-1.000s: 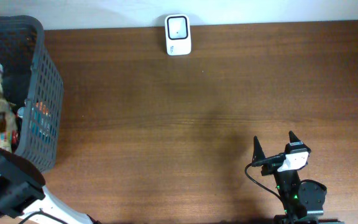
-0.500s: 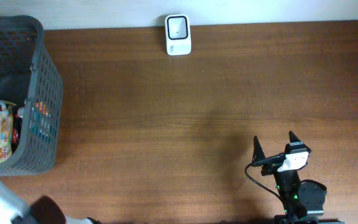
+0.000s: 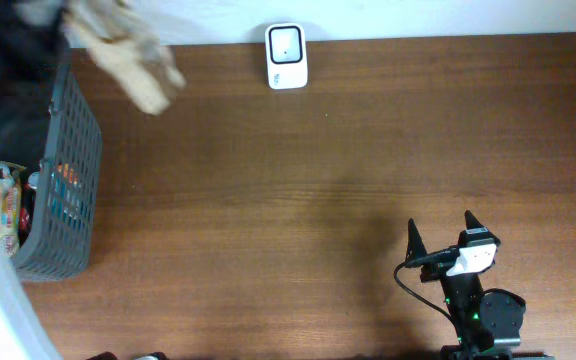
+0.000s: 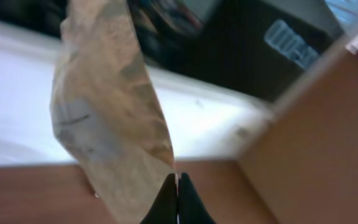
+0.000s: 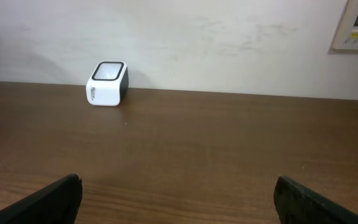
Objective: Scan the item barcode
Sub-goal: 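Lift the brown snack bag out and lay it on the table center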
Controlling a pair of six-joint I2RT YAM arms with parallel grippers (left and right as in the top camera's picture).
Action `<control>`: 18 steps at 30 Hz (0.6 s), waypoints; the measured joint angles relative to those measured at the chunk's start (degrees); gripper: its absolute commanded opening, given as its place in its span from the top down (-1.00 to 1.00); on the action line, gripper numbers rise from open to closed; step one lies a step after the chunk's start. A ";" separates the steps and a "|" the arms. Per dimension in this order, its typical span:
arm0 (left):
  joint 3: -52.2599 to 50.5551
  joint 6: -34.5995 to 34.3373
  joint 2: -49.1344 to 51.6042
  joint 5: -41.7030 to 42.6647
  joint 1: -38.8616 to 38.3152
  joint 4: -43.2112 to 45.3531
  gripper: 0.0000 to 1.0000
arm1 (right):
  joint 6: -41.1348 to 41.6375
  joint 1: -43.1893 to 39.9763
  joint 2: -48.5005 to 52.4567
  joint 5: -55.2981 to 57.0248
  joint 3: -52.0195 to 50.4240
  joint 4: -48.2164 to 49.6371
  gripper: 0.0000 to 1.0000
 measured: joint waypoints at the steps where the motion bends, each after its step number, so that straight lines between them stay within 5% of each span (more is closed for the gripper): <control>1: -0.04 0.31 0.22 0.15 -2.69 -2.21 1.00 | -0.02 0.00 0.00 0.00 0.00 0.00 -0.97; 8: -4.09 2.58 4.17 -10.29 -20.20 -12.81 1.00 | -0.04 0.00 0.00 0.00 0.00 0.02 -0.97; 18: -14.91 5.90 22.14 -24.11 -38.23 -8.41 1.00 | -0.04 0.00 0.00 0.00 0.00 0.02 -0.97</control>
